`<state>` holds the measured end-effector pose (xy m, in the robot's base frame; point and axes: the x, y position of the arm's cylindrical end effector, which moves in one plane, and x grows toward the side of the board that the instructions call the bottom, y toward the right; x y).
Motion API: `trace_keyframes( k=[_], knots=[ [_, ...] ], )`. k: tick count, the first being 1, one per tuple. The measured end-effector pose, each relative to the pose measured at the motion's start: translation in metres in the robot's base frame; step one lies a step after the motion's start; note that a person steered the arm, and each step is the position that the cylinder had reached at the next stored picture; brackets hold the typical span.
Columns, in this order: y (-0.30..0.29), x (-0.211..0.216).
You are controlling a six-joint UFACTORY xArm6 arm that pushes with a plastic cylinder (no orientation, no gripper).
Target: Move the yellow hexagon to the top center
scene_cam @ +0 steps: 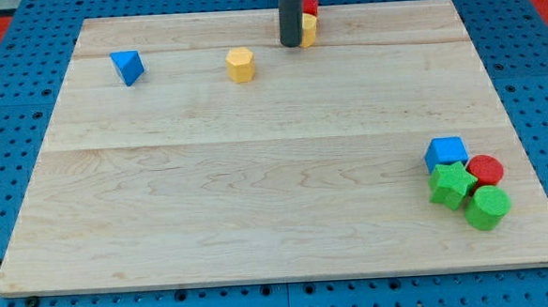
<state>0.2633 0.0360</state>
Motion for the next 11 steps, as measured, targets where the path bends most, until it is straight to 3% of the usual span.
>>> trace_keyframes(
  k=[2,4,6,8,11],
  knots=[
    [-0.018,0.011],
    [-0.079,0.085],
    [-0.119,0.096],
    [-0.111,0.079],
    [-0.068,0.002]
  ],
)
